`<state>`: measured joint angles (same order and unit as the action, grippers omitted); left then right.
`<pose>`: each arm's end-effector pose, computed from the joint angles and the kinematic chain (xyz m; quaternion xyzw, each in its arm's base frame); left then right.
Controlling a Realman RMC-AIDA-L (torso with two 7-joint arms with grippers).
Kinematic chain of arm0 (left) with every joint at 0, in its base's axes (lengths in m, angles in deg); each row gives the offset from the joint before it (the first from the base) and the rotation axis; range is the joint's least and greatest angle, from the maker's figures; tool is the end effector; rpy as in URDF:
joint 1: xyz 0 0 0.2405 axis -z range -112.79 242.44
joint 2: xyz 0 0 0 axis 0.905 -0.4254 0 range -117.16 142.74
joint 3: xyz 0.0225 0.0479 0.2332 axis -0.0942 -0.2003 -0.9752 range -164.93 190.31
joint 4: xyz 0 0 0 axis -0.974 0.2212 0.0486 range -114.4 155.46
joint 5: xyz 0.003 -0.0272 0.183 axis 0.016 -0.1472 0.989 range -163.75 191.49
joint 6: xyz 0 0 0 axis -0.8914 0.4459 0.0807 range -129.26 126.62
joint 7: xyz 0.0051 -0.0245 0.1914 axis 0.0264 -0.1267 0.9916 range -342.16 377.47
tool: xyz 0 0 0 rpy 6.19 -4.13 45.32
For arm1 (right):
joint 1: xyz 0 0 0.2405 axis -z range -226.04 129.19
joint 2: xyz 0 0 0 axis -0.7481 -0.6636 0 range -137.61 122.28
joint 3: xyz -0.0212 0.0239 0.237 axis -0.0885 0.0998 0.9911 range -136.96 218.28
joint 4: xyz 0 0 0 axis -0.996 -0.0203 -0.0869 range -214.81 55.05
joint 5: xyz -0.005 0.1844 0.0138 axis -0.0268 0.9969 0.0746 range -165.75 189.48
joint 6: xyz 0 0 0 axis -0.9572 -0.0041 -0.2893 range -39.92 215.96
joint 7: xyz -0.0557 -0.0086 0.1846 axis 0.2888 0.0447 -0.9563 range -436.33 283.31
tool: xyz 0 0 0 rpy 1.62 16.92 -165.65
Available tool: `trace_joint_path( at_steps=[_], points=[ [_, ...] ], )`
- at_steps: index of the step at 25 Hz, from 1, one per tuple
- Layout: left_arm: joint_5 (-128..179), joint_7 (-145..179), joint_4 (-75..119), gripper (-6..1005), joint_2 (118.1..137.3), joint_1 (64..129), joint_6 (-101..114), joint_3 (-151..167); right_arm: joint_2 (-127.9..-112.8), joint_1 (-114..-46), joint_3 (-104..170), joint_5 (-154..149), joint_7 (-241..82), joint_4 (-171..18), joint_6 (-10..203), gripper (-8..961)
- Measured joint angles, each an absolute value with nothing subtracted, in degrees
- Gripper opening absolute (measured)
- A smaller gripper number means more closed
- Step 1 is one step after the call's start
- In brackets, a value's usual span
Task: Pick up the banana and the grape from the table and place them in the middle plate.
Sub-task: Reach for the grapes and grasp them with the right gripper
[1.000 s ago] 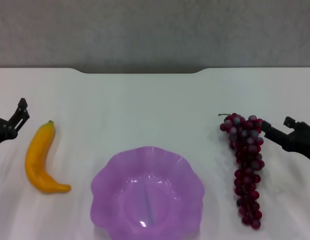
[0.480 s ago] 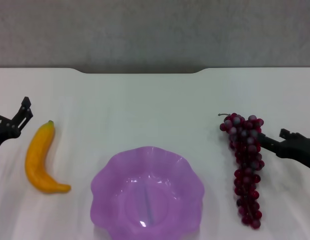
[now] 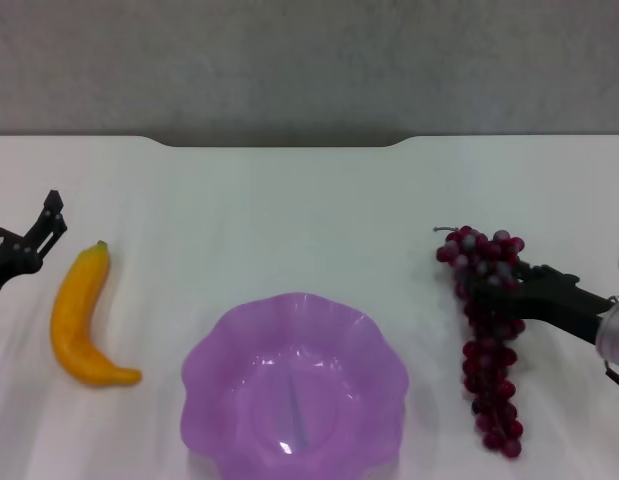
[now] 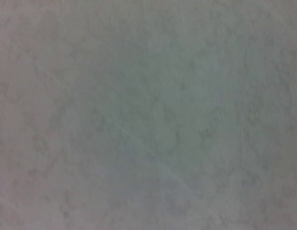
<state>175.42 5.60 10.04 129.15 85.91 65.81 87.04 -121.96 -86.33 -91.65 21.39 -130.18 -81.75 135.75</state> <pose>-0.3073 0.3548 0.0314 -0.7024 -0.2068 -0.2895 0.6165 0.3097 0.3836 -0.0533 -0.8198 0.3833 0.1785 0.3862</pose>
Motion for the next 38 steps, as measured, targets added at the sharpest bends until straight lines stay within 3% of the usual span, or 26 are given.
trace_joint_path(
  at_steps=[38],
  points=[
    [175.5, 5.7, 8.66, 886, 129.15, 85.25, 66.4, 86.43, -122.43, -85.53, -93.81, 19.42, -130.29, -75.84, 126.26, 862]
  ],
)
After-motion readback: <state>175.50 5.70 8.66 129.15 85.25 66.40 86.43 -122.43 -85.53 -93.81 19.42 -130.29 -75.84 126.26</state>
